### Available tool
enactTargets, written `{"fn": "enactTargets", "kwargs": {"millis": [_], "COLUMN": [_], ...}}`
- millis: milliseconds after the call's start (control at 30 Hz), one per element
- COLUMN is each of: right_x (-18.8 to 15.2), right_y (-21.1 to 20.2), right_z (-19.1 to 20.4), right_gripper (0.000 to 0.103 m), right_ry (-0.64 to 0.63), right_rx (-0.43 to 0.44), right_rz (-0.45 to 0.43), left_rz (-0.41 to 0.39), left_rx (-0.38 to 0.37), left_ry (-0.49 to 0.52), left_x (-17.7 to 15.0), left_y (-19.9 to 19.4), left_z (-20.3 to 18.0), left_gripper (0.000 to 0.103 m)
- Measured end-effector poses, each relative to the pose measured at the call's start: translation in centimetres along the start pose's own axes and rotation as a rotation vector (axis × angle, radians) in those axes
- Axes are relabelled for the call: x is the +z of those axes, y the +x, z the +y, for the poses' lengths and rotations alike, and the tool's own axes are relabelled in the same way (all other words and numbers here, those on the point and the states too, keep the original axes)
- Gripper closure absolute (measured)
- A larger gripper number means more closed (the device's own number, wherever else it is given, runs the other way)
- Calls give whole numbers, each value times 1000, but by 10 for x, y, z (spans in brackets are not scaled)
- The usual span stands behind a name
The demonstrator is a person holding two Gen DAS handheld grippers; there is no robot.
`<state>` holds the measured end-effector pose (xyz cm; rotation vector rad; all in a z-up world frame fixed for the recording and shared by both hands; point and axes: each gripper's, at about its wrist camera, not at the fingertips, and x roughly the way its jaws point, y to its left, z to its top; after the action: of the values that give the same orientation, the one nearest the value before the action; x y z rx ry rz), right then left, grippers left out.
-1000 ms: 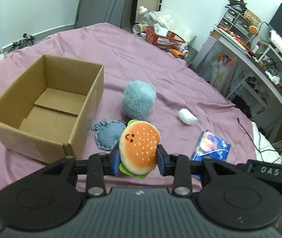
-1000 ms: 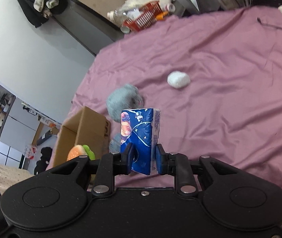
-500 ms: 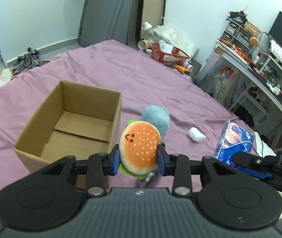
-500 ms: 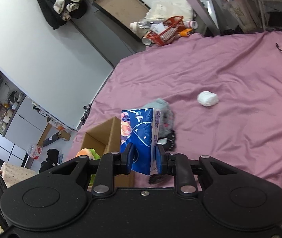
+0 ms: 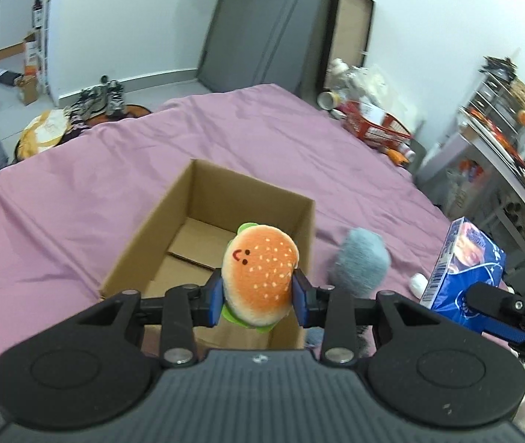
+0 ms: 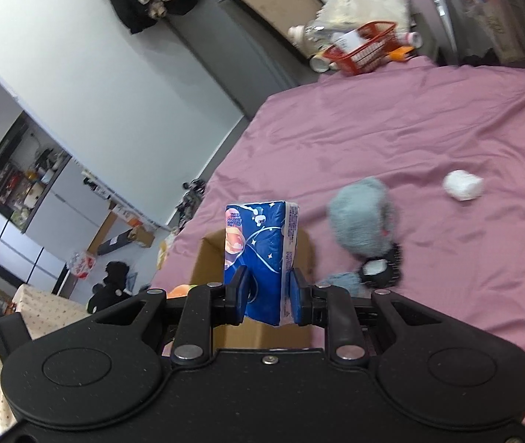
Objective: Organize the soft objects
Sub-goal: 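Carry the burger plush and tissue pack into the cardboard box with both grippers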
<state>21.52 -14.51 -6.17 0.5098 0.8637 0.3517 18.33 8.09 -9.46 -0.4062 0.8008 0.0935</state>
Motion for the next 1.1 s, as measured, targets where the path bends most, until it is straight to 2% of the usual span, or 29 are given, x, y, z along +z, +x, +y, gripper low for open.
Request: {"fn": "enactTargets", "kwargs": {"millis": [400,500,567,700,800,900,967,1033,1100], "right_x": [-9,-11,-14,-21,-24,-23,-19,-16,-12], "right_y": [49,59,65,76,80,75,64,52,39], "right_z": [37,39,40,41,42,37,31,26,18], "right_gripper": [80,80,80,79,70,50,44,26,25], "right_ry": [-25,-3,13,9,4,19,5,-19,-27], "right_rx": [40,70,75,73,94,64,54,33,5], "right_rz": [85,103,124,160,198,190,158,127,96], "left_rz": [13,17,17,-19,-37,-35,-36,-37,-41], "left_rx": [71,82,90,109,109,116,119,125,137], "left_ry": [-94,-113,-121,-154,-179,-187,-184,-171,-157], "left_x": [10,11,12,13,15,15,16,16,15], "left_y": [20,23,23,17,14,16,16,16,17], "left_z": [40,46,48,53,55,55,53,50,46], "left_gripper": [66,60,49,38,33,33,33,33,32]}}
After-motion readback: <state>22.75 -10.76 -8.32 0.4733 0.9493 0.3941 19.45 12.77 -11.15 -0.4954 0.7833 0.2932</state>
